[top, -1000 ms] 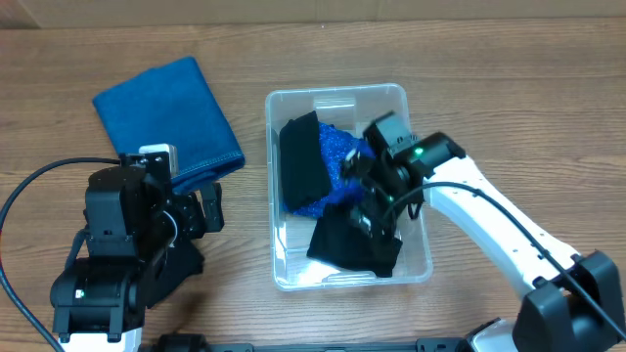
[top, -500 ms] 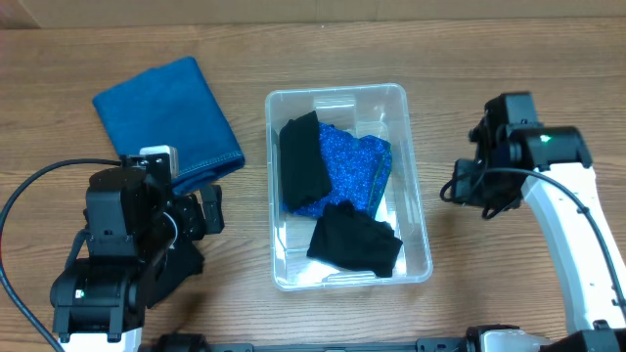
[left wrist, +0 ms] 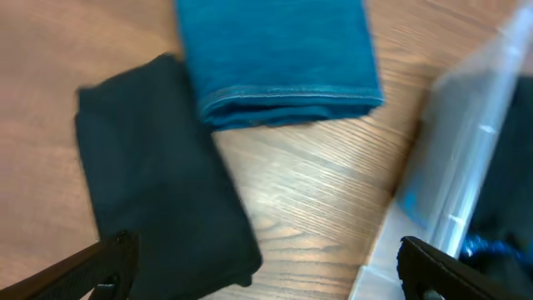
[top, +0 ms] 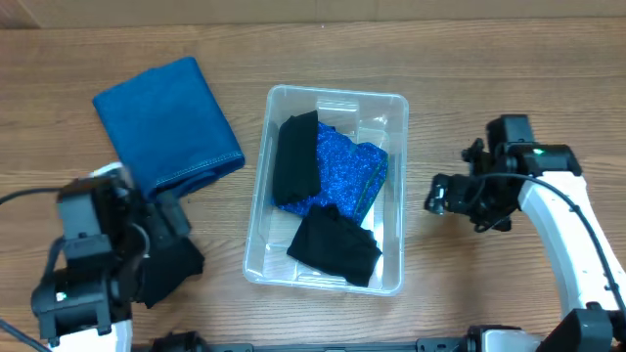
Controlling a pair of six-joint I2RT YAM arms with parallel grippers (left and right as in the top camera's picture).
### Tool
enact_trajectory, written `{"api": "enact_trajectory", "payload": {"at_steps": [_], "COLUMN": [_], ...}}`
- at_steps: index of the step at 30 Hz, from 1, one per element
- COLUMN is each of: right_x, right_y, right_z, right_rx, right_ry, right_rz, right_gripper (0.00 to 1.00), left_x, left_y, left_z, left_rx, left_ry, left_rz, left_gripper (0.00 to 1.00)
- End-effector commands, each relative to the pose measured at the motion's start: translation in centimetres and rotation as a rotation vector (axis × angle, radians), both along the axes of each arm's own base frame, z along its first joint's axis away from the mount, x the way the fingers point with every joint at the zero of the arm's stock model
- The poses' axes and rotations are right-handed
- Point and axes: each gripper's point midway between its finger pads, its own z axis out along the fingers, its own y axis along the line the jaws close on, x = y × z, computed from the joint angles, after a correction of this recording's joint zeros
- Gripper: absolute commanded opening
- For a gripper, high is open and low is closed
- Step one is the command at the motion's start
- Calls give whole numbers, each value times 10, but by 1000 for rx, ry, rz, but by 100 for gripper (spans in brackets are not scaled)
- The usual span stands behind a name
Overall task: Pack container
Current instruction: 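Grasp the black cloth on the left with the left gripper, then place the black cloth into the bin and press it flat with left gripper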
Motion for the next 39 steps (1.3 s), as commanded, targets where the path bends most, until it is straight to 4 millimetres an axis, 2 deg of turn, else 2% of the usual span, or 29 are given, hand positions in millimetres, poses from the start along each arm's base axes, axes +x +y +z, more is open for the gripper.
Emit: {"api": "enact_trajectory", "payload": {"at_steps": [1,4,5,7,9,12,14,18,20,22,24,25,26,28,29,32,34,36,37,39], "right_x": [4,5,5,5,5,5,6,7,7,8,8,8,8,8,8,8,8,8,8,8], "right_y": [-30,-46,-47,-47,-47,-48,-48,-48,-48,-48,-48,-48,-48,-48,-48,-48,-48,-48,-48,-48], "right_z": [2,3,3,3,3,3,3,3,3,3,3,3,3,3,3,3,3,3,3,3], "right_rx": [-55,-35,-28,-20,-20,-20,-21,-22,-22,-22,-22,-22,-22,-22,-22,-22,-22,-22,-22,-23], "right_ry": [-2,-2,-3,-3,-3,-3,-7,-11,-11,-17,-18,-18,-18,-18,-18,-16,-15,-15,-15,-17], "right_rz": [-115,-187,-195,-203,-203,-203,-203,-203,-203,-203,-203,-203,-203,-203,-203,-203,-203,-203,-203,-203], "right_gripper": [100,100,100,100,100,100,100,100,100,100,100,100,100,100,100,100,100,100,100,100], "left_x": [-12,-21,-23,-33,-45,-54,-47,-35,-25,-5,-1,-1,1,5,7,9,19,25,25,24], "left_y": [34,52,57,73,92,124,137,132,127,112,101,97,89,81,78,71,57,39,27,11], "left_z": [-14,-53,-66,-105,-130,-142,-150,-181,-190,-192,-204,-208,-212,-209,-206,-196,-165,-116,-81,-29], "left_rx": [-133,-282,-316,-381,-416,-416,-419,-487,-523,-611,-669,-683,-713,-747,-756,-786,-842,-914,-944,-936], "left_ry": [69,166,187,247,276,254,230,249,228,158,177,192,196,181,160,132,23,-101,-177,-286], "left_rz": [253,380,411,502,596,679,655,577,500,361,315,302,269,231,198,169,93,28,-15,-84], "left_gripper": [100,100,100,100,100,100,100,99,98,97,96,93,79,50,26,4,4,4,4,4]}}
